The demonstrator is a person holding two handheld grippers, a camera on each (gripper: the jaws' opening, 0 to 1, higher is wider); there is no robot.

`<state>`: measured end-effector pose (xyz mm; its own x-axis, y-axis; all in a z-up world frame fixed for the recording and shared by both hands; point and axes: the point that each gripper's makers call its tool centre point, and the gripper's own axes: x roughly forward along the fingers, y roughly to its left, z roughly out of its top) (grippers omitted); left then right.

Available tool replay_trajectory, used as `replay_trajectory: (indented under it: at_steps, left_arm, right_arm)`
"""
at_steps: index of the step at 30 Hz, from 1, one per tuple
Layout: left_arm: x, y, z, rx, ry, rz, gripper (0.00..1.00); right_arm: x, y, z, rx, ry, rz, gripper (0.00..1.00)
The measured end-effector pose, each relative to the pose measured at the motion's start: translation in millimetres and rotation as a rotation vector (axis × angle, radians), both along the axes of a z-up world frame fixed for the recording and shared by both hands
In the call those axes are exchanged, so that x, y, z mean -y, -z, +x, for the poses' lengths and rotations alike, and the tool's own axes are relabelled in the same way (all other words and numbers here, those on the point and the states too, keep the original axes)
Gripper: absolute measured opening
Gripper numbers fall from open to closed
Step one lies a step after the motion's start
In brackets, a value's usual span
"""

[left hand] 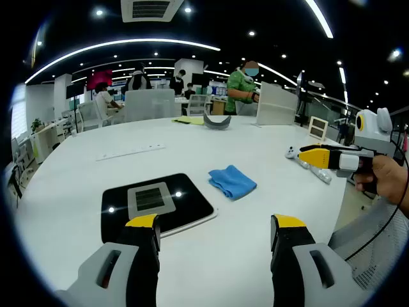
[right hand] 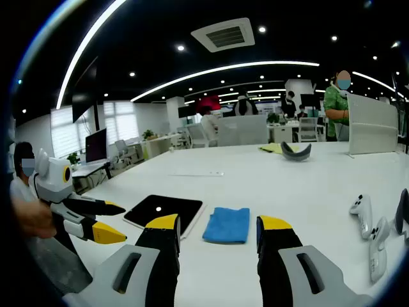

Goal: Wipe the mirror surface with the cleaning cloth until all visible marks leave the cleaned area.

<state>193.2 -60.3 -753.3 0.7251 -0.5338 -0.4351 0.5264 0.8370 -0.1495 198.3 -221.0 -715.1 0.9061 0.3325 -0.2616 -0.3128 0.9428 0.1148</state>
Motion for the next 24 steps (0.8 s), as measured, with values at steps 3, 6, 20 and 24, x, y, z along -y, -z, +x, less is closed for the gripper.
replay_trajectory:
  at_steps: [3,6,20,24]
  left_arm:
    - [13,3.2,3.9,-0.009,0.031,0.012,0.67]
    - [24,7.4,9.0,-0.021,0.048,0.015,0.66]
    - [52,18.6,23.6,-0.050,0.108,0.034,0.64]
    - [50,10.0,19.7,-0.016,0.111,0.028,0.64]
  right_arm:
    - [2,-1.8,-1,0.004,0.009,0.006,0.45]
    - [6,-2.8,0,0.007,0.018,0.008,0.45]
    - [17,0.4,1,-0.002,0.062,0.033,0.43]
    - [18,0.2,0,-0.002,0.066,0.026,0.43]
